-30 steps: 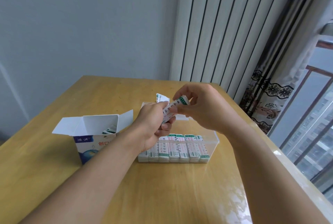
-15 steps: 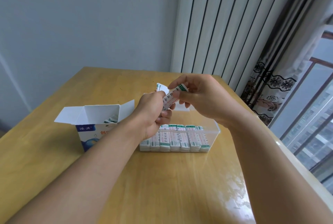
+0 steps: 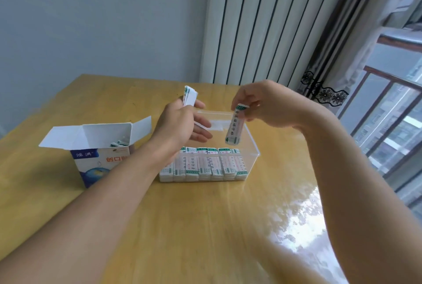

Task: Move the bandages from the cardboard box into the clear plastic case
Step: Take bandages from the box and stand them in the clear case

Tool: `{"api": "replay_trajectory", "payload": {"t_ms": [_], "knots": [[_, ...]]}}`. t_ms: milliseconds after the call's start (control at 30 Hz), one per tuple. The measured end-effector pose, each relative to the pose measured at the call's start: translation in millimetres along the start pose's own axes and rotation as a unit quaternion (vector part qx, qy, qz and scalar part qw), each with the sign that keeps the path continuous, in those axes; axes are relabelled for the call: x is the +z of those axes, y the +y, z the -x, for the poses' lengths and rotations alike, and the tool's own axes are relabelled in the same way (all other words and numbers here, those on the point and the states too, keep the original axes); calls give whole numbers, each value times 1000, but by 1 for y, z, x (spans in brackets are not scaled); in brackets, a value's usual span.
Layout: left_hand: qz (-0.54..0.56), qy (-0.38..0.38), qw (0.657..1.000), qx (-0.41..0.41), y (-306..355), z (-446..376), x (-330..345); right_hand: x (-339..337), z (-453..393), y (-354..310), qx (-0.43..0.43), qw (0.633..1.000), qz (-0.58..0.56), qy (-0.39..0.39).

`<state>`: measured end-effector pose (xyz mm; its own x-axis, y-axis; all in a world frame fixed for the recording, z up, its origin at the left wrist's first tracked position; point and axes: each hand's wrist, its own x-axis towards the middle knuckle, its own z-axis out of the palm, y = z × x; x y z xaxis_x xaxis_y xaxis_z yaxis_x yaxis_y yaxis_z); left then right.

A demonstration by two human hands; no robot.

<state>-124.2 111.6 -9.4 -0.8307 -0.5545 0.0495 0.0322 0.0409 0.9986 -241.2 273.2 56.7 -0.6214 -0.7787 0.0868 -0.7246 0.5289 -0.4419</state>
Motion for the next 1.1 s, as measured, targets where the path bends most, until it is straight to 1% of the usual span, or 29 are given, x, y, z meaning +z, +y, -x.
{"api": "replay_trajectory", "payload": {"t_ms": [67,100,233,600,733,933,1100], "knots": [[-1,-6,1000,-3,-3,-2,2,5,-10,2,14,991,115,-65],[-6,-9,1000,-4,-4,-2,3,8,-15,1,16,984,151,-91],[-9,-14,1000,-7,-6,-5,2,18,-28,1,20,960,221,-174],[-7,-12,1000,-17,-7,-5,1,36,-38,-9,8,904,342,-257],[-7,-13,1000,-20,-7,-5,0,41,-38,-9,2,892,372,-258],[-12,-10,1000,-21,-7,-4,0,53,-36,-2,-14,899,382,-212],[-14,-11,1000,-21,-6,-4,0,55,-34,-1,-9,894,397,-207]]}}
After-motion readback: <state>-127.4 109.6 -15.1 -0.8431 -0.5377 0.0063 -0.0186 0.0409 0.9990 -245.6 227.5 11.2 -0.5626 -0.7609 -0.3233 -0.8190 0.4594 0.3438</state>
